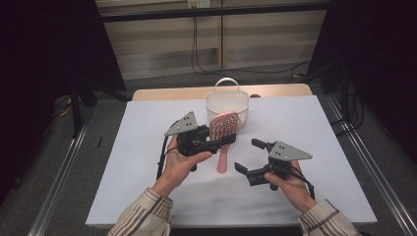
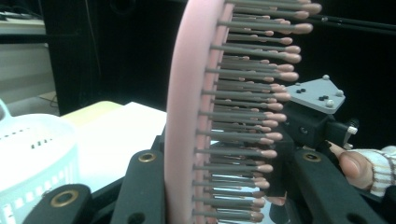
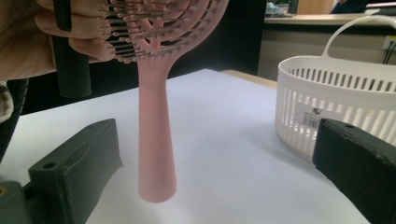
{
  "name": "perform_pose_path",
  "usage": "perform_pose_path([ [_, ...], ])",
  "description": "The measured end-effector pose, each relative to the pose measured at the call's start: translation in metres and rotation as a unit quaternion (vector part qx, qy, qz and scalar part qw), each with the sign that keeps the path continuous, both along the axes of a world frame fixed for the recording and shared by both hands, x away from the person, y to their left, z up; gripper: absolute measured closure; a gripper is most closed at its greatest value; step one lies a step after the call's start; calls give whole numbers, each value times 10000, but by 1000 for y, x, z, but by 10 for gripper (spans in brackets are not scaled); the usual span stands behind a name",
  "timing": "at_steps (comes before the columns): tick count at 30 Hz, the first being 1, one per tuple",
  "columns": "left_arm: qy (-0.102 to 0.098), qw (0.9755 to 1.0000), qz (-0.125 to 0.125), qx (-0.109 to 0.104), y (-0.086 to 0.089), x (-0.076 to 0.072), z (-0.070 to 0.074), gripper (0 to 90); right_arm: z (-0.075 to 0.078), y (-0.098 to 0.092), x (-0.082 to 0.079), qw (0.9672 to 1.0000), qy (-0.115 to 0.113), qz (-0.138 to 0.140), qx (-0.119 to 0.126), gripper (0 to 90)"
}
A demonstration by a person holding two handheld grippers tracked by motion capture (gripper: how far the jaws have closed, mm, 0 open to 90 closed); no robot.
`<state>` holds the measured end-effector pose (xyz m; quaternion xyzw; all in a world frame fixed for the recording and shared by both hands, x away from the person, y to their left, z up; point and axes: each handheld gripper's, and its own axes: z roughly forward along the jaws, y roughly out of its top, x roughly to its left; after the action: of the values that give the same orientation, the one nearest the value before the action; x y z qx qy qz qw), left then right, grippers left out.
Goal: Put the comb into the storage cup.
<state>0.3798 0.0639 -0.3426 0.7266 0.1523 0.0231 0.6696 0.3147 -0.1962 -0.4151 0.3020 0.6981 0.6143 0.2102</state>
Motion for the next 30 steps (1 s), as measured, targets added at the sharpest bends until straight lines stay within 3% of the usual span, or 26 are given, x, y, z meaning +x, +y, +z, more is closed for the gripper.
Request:
perform_pose_path([
  [8, 7, 9997, 235, 50, 12, 0, 5, 617, -1, -12, -6, 9996, -125, -230, -100, 5],
  [12, -13, 9995, 307, 47, 17, -1, 7, 617, -1, -17, -8, 9993, -99, -358, -39, 2],
  [16, -132, 9990, 438, 3, 21, -2, 10, 617, 3, -22, -12, 9985, -185, -517, -30, 5],
  [22, -190, 9980, 603, -11, 24, -1, 16, 617, 0, -33, -18, 9963, -269, -810, -83, 4],
  [26, -220, 9974, 681, 40, 27, 1, 18, 617, -4, -41, -23, 9941, -286, -1011, -267, 7],
  [30, -346, 9962, 793, 96, 29, 6, 21, 617, -5, -50, -28, 9920, -302, -1189, -292, 6],
])
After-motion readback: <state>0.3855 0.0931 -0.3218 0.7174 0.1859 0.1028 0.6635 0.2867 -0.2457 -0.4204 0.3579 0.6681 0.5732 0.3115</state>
